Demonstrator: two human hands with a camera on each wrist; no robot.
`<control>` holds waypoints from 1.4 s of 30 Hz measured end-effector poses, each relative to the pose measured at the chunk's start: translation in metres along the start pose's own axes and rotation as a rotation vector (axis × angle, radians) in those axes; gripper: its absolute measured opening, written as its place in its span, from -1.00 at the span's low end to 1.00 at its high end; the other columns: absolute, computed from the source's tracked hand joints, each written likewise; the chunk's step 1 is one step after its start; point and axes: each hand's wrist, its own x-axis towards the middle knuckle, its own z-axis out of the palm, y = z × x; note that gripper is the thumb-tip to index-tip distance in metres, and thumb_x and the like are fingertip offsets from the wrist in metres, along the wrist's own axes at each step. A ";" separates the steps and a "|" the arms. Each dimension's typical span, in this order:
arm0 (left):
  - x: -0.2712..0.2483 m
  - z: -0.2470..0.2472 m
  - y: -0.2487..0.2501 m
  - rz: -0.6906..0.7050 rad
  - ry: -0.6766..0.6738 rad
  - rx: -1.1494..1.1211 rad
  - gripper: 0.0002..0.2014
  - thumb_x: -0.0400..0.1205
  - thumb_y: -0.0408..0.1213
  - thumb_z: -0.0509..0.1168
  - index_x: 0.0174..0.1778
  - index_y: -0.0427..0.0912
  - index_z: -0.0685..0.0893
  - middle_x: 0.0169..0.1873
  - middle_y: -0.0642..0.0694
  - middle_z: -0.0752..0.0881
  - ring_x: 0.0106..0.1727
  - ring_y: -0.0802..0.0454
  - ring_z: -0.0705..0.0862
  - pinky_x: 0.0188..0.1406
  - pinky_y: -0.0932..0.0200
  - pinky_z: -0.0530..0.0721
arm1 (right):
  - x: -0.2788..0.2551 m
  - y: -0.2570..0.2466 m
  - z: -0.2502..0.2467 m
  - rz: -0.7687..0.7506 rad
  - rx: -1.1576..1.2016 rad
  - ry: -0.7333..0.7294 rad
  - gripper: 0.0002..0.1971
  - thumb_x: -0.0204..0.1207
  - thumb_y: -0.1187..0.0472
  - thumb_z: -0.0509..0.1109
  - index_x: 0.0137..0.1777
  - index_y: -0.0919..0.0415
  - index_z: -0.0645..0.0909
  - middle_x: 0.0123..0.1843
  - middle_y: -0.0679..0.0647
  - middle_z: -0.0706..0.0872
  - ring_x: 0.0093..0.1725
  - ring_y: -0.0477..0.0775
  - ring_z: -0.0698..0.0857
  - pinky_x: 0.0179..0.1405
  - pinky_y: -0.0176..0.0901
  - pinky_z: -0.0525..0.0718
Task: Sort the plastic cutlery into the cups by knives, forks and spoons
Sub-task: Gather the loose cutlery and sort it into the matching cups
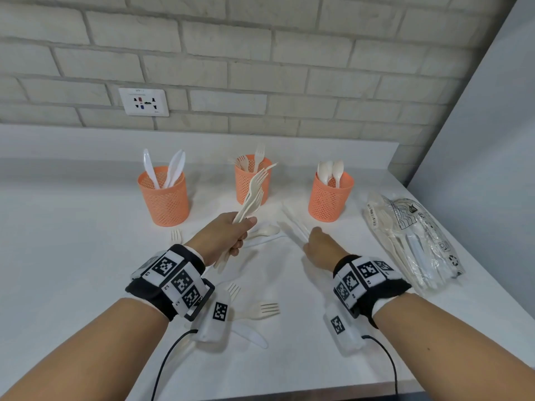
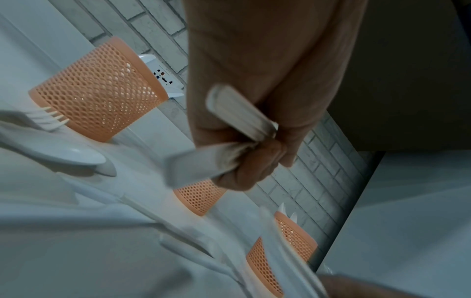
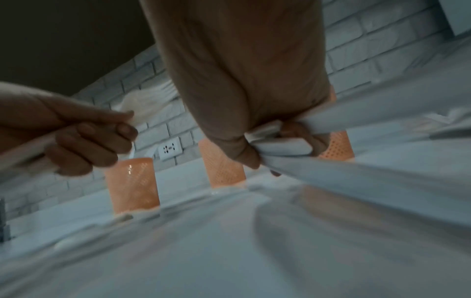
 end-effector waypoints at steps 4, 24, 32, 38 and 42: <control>0.003 0.003 0.003 0.038 0.063 -0.044 -0.72 0.66 -0.11 0.23 -0.30 -0.15 0.39 -0.48 -0.03 0.36 -0.52 0.08 0.32 -0.52 0.25 0.41 | -0.005 -0.029 -0.018 -0.134 0.250 0.057 -0.84 0.66 0.33 0.03 0.18 0.39 0.24 -0.25 0.09 0.41 -0.22 0.11 0.52 -0.30 -0.14 0.42; -0.017 -0.042 -0.001 -0.019 0.269 -0.394 -0.73 0.67 -0.26 0.09 -0.32 -0.25 0.50 -0.54 -0.11 0.59 -0.51 0.01 0.57 -0.47 0.20 0.54 | -0.054 -0.133 0.014 -0.564 0.542 -0.242 -0.59 0.51 0.44 0.33 0.36 0.38 0.43 0.06 0.19 0.62 0.05 0.08 0.62 0.18 -0.03 0.61; -0.023 -0.087 -0.018 -0.104 0.431 -0.474 -0.90 0.65 -0.33 0.09 -0.17 -0.23 0.43 -0.46 -0.09 0.41 -0.57 0.05 0.51 -0.37 0.15 0.55 | -0.058 -0.108 0.028 -0.708 0.033 -0.313 -0.78 0.43 0.21 0.50 0.04 0.26 0.66 -0.08 -0.02 0.60 -0.07 -0.06 0.58 -0.13 -0.29 0.55; -0.031 -0.095 -0.019 -0.106 0.333 -0.387 -0.86 0.64 -0.35 0.11 -0.24 -0.15 0.39 -0.54 -0.03 0.37 -0.62 0.09 0.35 -0.55 0.24 0.42 | -0.054 -0.091 0.070 -0.744 -0.602 -0.434 -0.51 0.31 0.01 0.55 0.21 0.09 0.50 0.16 0.00 0.45 0.19 0.11 0.41 0.13 -0.04 0.47; -0.034 -0.087 -0.019 -0.116 0.250 -0.352 -0.86 0.62 -0.40 0.15 -0.25 -0.16 0.38 -0.62 -0.01 0.39 -0.69 0.12 0.33 -0.66 0.32 0.38 | -0.051 -0.088 0.066 -0.744 -0.702 -0.370 -0.90 0.49 0.26 0.30 -0.07 0.08 0.45 -0.02 0.00 0.39 0.04 0.09 0.38 0.11 -0.09 0.36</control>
